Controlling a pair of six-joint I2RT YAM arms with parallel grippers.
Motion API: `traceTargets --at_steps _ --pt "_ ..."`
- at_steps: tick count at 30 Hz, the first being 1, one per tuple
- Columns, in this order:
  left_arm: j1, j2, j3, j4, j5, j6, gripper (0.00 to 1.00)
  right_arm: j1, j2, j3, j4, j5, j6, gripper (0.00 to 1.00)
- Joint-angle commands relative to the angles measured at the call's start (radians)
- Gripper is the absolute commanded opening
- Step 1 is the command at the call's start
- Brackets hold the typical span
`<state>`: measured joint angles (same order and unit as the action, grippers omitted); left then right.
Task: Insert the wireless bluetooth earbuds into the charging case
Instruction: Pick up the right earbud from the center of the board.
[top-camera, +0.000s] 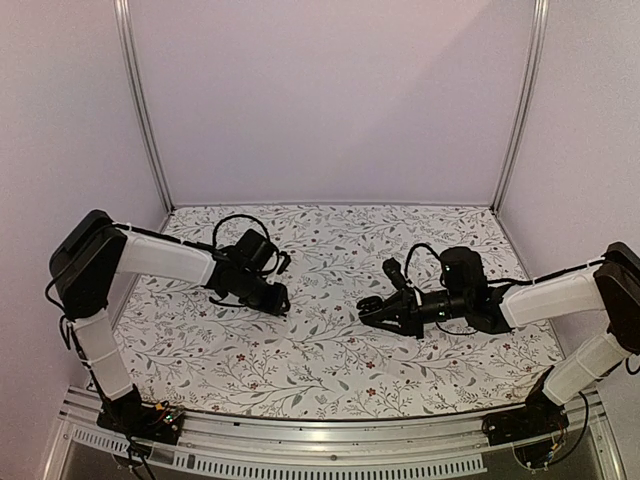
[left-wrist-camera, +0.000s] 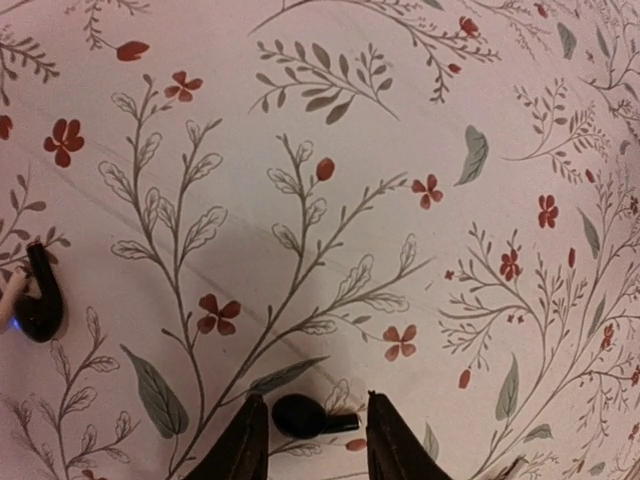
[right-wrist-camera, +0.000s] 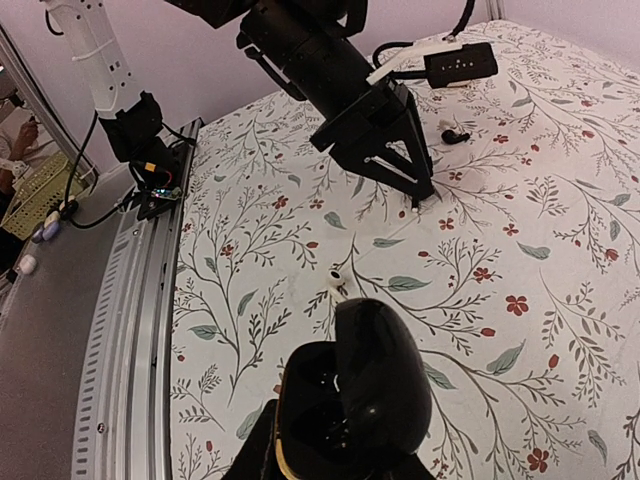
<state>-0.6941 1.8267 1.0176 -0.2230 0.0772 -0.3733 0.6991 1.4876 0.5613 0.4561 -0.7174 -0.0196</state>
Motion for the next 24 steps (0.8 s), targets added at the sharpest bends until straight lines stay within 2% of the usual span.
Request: traceTargets --at_steps 1,10,24 --pt "-0.015 0.031 0.033 -0.002 0.022 -0.004 0.33 -0.006 -0.021 -0.018 0.014 -0.007 -0.003 0.00" --pt "-0.029 0.065 0.059 0.023 0.044 0.036 0.28 -0.006 -0.017 -0.017 0.015 -0.006 -0.002 0.00" --pt "-0.036 0.085 0.108 -0.095 0.010 0.108 0.26 -0.006 -0.012 -0.010 0.009 -0.007 0.000 0.00"
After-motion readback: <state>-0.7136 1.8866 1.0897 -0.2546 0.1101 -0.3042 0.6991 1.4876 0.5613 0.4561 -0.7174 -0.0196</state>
